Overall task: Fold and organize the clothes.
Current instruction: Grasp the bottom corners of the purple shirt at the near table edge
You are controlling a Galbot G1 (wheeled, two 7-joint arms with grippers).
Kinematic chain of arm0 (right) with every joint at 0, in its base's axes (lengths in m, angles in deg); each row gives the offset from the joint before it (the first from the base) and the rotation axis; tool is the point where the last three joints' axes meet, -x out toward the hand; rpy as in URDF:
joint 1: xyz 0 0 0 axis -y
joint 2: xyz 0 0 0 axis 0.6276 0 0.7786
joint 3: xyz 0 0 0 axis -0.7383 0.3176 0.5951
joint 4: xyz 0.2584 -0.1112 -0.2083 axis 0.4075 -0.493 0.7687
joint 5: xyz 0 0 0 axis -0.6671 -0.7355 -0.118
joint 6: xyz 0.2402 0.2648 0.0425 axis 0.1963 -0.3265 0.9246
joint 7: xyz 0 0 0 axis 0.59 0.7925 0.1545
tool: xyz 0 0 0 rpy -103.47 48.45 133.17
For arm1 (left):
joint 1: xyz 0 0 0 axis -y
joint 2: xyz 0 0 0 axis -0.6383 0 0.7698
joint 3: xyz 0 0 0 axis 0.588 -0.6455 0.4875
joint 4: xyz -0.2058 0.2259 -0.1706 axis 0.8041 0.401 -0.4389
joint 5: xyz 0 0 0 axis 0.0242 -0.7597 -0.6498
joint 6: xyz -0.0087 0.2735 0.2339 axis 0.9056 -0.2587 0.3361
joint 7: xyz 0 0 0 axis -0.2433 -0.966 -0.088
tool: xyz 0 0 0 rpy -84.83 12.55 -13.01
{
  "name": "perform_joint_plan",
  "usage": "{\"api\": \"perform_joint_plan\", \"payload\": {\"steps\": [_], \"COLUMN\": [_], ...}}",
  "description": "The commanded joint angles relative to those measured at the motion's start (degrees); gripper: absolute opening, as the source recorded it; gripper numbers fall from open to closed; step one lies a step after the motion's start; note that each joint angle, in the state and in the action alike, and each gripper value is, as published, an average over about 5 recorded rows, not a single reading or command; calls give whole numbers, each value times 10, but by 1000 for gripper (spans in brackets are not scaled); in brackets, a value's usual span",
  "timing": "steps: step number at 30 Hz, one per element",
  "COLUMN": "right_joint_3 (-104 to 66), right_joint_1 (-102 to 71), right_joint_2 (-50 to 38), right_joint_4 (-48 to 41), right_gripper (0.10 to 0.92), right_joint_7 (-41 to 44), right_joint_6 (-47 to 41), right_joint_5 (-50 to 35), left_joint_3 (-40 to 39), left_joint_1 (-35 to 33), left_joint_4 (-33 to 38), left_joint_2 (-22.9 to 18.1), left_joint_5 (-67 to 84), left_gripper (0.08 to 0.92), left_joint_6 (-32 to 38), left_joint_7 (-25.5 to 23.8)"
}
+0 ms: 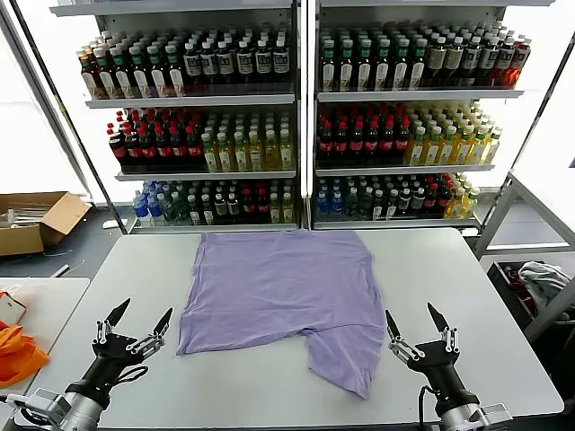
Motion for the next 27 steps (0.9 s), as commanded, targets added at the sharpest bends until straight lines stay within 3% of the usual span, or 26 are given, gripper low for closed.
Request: {"api": "perform_joint_plan", "payload": {"steps": [1, 15, 27], "right_joint_3": [15, 56, 114], "right_joint_1": [-22, -89, -45], "right_joint_2": [-25, -84, -51], "right_joint_4": [6, 20, 9], "right_gripper": [823, 823, 823], "right_joint_7": [-20, -77, -164], "right_joint_6": [-32, -116, -232], "right_joint_5": [9, -33, -38], "left_joint_3": [-48, -114, -140], "left_joint_1": [-14, 15, 70], "left_joint_4": [11, -63, -113], "left_joint_2": [45, 129, 150], "left_joint_5": [-1, 4, 27], "left_gripper": [822, 823, 823], "left_joint_6": [-54, -141, -193], "left_joint_7": [34, 75, 91]}}
